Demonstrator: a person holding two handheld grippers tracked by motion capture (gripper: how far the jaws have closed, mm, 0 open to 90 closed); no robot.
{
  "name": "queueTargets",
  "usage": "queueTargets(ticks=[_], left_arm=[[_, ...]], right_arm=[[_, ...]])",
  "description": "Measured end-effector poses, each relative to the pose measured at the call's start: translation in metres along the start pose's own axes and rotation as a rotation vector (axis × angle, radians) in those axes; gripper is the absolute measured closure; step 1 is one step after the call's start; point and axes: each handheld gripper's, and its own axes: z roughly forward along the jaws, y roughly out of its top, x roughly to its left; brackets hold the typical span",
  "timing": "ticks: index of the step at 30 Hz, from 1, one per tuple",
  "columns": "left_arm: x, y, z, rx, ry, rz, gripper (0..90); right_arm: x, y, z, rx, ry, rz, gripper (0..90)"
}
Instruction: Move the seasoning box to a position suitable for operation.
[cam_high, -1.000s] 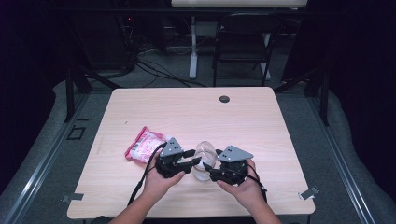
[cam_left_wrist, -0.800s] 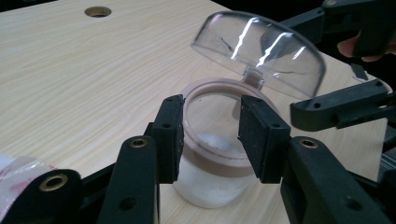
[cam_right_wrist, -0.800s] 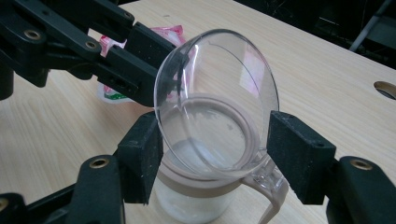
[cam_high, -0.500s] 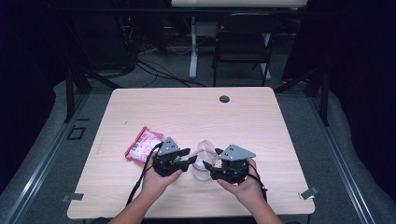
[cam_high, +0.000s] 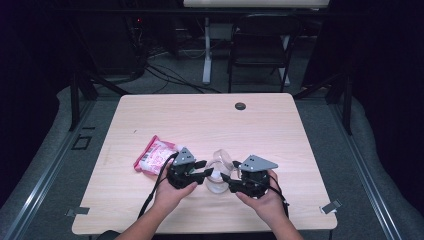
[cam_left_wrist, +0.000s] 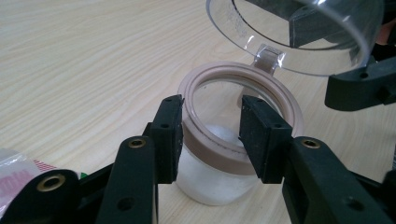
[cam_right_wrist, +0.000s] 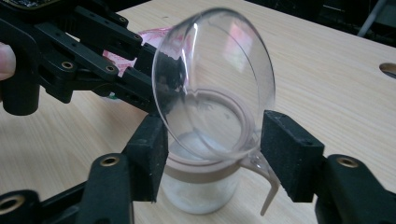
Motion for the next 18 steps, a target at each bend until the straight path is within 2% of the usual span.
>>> queueTargets(ticks=[7, 15, 18], left_arm=[[0.000, 0.000, 0.003, 0.010, 0.012, 0.011, 62.5], [0.001, 0.000, 0.002, 0.009, 0.007, -0.003, 64.3], [0.001, 0.000, 0.002, 0.008, 0.011, 0.001, 64.4]], right_arm=[[-0.006, -0.004, -0.003, 0.013, -0.007, 0.032, 46.2], [-0.014, -0.007, -0.005, 0.013, -0.021, 0.071, 50.1], [-0.016, -0.008, -0.007, 0.013, -0.023, 0.084, 55.4]])
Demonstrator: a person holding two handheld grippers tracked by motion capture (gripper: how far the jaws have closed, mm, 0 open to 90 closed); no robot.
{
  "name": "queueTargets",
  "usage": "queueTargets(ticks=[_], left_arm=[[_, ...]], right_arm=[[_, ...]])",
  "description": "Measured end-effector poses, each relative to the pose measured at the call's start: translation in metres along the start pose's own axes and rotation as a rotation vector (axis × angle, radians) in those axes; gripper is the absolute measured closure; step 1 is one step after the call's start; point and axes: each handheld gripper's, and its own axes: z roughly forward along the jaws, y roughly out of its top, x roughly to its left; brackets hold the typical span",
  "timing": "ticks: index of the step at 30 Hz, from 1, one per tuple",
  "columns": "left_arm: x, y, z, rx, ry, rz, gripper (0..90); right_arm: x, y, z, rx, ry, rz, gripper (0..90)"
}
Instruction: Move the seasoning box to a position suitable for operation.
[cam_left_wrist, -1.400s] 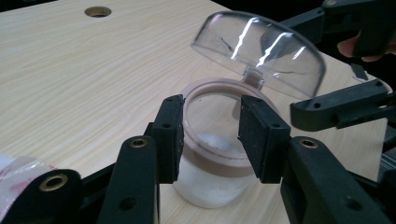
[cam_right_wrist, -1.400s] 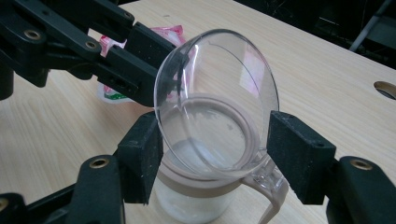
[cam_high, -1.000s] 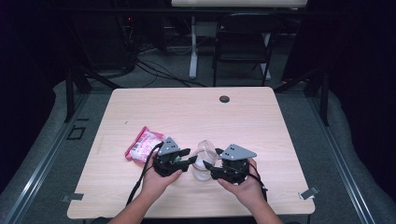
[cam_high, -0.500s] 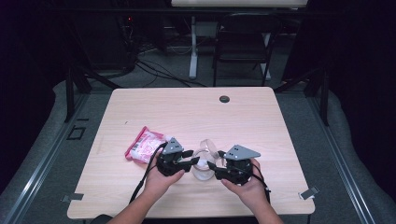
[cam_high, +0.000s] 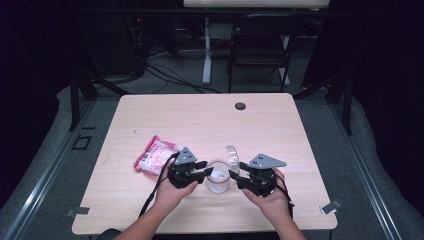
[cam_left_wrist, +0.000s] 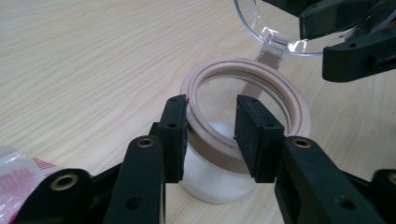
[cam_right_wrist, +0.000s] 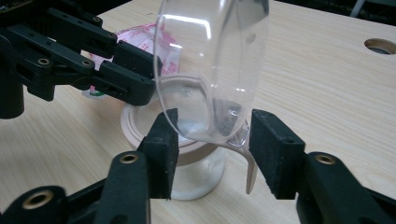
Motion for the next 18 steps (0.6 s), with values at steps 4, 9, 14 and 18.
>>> queueTargets(ticks=[4, 9, 14, 18], left_arm=[[-0.0003, 0.0006, -0.0002, 0.007, 0.003, 0.006, 64.6], [-0.0002, 0.0012, 0.0002, 0.009, 0.005, 0.008, 64.6], [-0.0003, 0.0013, -0.0015, 0.002, 0.005, 0.007, 63.6], [0.0001, 0.0016, -0.0051, -0.014, 0.011, 0.007, 62.9]], right_arm=[[-0.0036, -0.0018, -0.0008, 0.002, -0.015, 0.015, 57.1], [-0.0091, -0.0038, -0.0013, 0.005, -0.001, 0.055, 57.4], [-0.0089, -0.0039, -0.0003, 0.001, -0.004, 0.054, 60.4], [-0.0092, -0.0035, 0.0008, -0.003, -0.009, 0.058, 61.7]])
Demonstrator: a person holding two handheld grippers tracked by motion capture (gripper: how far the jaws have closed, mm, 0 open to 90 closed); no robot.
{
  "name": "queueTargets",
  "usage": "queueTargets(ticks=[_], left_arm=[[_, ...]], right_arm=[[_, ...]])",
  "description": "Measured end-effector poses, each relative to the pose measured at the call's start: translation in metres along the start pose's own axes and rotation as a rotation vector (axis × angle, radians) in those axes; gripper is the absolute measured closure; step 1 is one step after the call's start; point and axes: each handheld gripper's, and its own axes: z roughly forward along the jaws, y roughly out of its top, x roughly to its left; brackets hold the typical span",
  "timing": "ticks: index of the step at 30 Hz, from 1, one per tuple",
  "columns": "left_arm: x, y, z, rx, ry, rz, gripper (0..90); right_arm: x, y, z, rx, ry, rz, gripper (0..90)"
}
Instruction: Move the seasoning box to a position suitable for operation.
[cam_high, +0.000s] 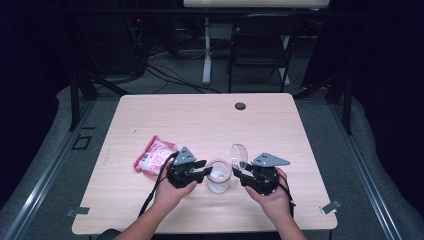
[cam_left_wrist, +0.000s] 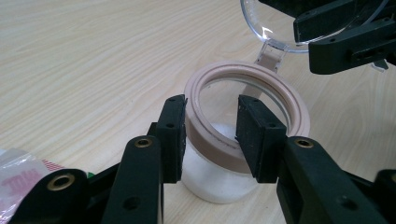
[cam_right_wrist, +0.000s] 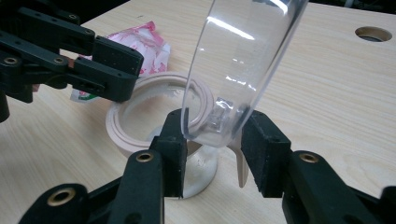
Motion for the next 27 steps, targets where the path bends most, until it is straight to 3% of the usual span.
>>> queueTargets(ticks=[14, 27], left_arm=[[0.006, -0.003, -0.016, -0.038, 0.031, -0.018, 60.9], [0.010, -0.009, -0.027, -0.043, 0.064, -0.039, 60.3]], right_arm=[[-0.016, 0.004, 0.004, 0.004, 0.042, 0.055, 72.3], [-0.025, 0.009, 0.011, -0.006, 0.076, 0.095, 73.6]])
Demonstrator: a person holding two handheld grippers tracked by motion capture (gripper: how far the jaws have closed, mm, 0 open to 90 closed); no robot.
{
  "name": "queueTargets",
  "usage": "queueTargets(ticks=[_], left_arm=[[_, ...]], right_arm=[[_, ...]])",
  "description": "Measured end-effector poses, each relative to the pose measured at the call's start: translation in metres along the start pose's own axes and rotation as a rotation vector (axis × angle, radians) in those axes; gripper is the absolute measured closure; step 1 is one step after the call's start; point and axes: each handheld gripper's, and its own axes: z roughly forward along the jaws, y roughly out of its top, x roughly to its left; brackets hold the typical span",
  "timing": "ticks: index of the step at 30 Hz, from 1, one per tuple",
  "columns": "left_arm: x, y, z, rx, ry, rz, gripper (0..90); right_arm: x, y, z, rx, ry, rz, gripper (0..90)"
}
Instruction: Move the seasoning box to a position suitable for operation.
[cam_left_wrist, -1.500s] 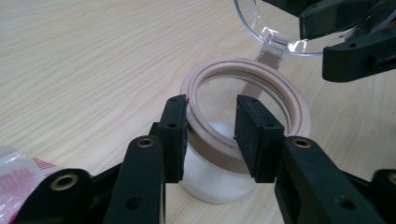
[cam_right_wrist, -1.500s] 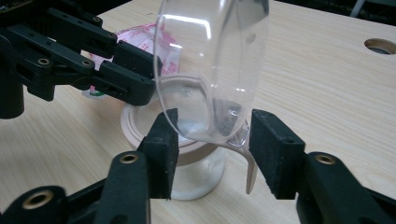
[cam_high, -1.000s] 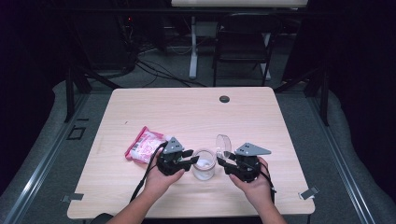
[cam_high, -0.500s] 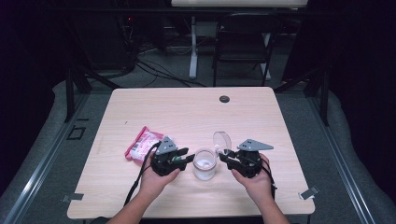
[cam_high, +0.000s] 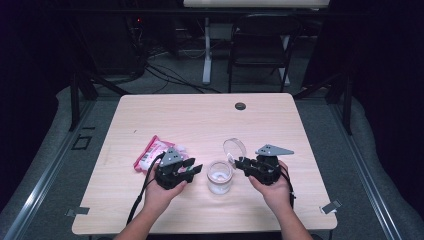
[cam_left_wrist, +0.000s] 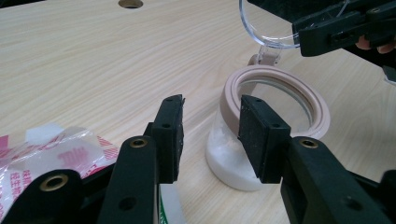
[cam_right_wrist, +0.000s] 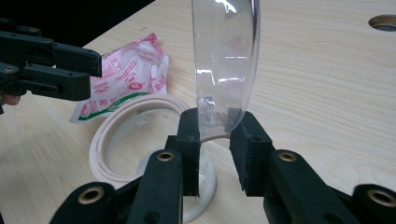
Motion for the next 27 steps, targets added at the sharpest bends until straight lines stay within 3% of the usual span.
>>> queueTargets(ticks=[7, 18, 27], left_arm=[[0.004, -0.003, -0.006, -0.004, 0.023, -0.010, 59.9], [0.008, -0.005, -0.009, -0.007, 0.040, -0.019, 59.8], [0.009, -0.004, -0.010, -0.022, 0.057, 0.003, 59.8]], right_arm=[[-0.008, 0.004, 0.003, 0.003, 0.037, 0.014, 73.7], [-0.013, 0.009, 0.008, -0.002, 0.048, 0.002, 74.0], [-0.017, 0.011, 0.009, 0.008, 0.059, 0.010, 73.7]])
